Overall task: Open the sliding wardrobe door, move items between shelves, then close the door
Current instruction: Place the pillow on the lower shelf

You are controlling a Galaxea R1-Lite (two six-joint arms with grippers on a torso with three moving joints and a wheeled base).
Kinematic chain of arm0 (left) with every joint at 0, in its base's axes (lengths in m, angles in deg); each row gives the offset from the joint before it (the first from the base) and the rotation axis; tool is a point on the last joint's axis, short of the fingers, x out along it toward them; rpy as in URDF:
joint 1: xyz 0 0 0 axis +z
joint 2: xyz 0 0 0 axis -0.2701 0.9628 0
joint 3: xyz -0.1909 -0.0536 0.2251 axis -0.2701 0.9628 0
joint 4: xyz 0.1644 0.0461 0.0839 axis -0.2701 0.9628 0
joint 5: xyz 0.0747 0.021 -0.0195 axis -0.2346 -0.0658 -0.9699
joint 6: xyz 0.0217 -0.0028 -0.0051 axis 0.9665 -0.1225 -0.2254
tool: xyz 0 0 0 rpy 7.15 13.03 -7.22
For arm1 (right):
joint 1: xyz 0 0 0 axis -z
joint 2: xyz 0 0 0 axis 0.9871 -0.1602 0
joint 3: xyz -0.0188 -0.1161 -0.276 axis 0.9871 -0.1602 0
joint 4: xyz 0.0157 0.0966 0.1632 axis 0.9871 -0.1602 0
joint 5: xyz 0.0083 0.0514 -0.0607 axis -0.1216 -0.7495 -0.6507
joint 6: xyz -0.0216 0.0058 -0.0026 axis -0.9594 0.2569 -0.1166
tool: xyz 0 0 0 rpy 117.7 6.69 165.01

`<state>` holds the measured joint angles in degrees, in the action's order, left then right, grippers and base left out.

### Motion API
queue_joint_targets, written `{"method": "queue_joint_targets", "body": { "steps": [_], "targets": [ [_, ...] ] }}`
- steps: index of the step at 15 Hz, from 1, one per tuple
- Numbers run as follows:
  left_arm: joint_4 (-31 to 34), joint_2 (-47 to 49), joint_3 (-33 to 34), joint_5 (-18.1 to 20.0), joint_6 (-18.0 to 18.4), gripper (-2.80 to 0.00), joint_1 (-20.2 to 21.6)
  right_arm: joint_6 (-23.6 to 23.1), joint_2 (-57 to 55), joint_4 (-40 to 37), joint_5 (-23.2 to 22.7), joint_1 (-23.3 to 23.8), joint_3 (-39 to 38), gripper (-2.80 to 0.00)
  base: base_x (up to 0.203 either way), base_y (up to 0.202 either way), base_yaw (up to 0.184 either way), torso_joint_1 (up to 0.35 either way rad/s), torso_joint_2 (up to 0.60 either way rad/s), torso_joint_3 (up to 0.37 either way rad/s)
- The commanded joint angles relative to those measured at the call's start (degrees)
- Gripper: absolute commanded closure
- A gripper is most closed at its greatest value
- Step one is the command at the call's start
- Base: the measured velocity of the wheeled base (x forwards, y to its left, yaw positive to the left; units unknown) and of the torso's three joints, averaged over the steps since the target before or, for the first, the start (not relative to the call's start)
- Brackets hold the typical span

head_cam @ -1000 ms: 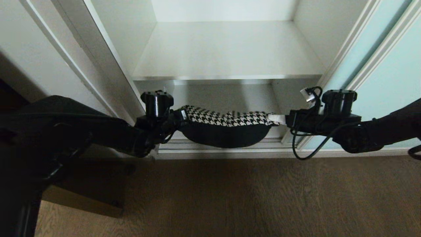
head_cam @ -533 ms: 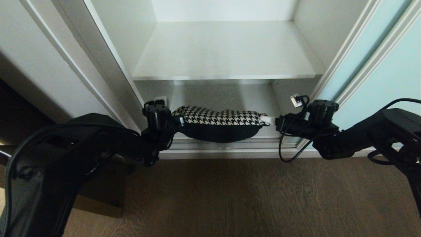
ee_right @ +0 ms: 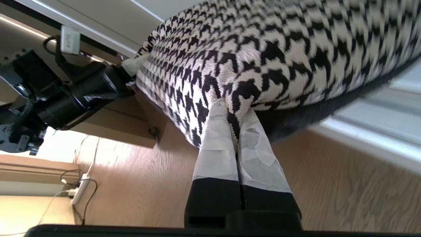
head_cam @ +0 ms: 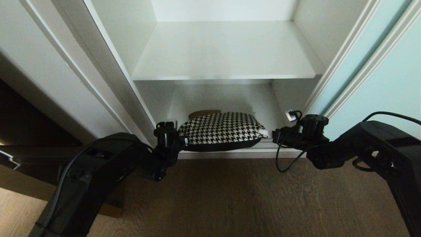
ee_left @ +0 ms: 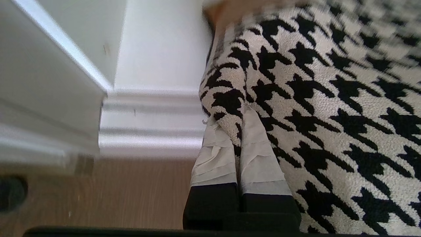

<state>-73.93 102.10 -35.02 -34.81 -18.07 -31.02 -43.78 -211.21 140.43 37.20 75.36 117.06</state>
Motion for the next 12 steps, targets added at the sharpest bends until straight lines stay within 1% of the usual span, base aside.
{"method": "queue_joint_targets", "body": {
  "steps": [1,2,3,5,6,8,10,12],
  "targets": [
    [2.28,4.10,-2.92,-0.11,0.47,0.00,0.05,0.39,-3.02,-1.71,-0.18,0.23,2.56,0.00,0.000,0.000,0.000,0.000,0.00,0.000],
    [4.69,5.17,-5.26,-0.18,0.53,0.00,0.08,0.43,-4.19,-4.30,0.33,0.29,4.59,0.00,0.000,0.000,0.000,0.000,0.00,0.000],
    [7.99,5.81,-6.69,-0.20,0.55,0.00,0.31,0.38,-5.25,-8.04,2.71,0.31,6.79,0.00,0.000,0.000,0.000,0.000,0.00,0.000],
    [12.51,5.69,-7.49,-0.06,0.56,0.00,0.57,0.23,-6.90,-14.50,7.30,-0.05,11.66,0.00,0.000,0.000,0.000,0.000,0.00,0.000],
    [13.92,5.81,-8.82,-0.06,0.44,0.00,0.66,0.13,-7.22,-19.69,8.89,-0.20,13.99,0.00,0.000,0.000,0.000,0.000,0.00,0.000],
    [15.73,5.99,-11.86,-0.04,0.23,0.00,1.18,-0.19,-7.72,-26.24,9.98,-0.35,17.49,0.00,0.000,0.000,0.000,0.000,0.00,0.000],
    [17.15,6.46,-15.78,-0.16,0.09,0.00,1.39,-1.85,-9.13,-27.57,12.14,-0.63,18.84,0.00,0.000,0.000,0.000,0.000,0.00,0.000],
    [18.78,8.10,-21.25,-0.92,-0.38,0.00,1.50,-4.08,-10.95,-27.82,14.36,-1.30,19.98,0.00,0.000,0.000,0.000,0.000,0.00,0.000]
  ]
}}
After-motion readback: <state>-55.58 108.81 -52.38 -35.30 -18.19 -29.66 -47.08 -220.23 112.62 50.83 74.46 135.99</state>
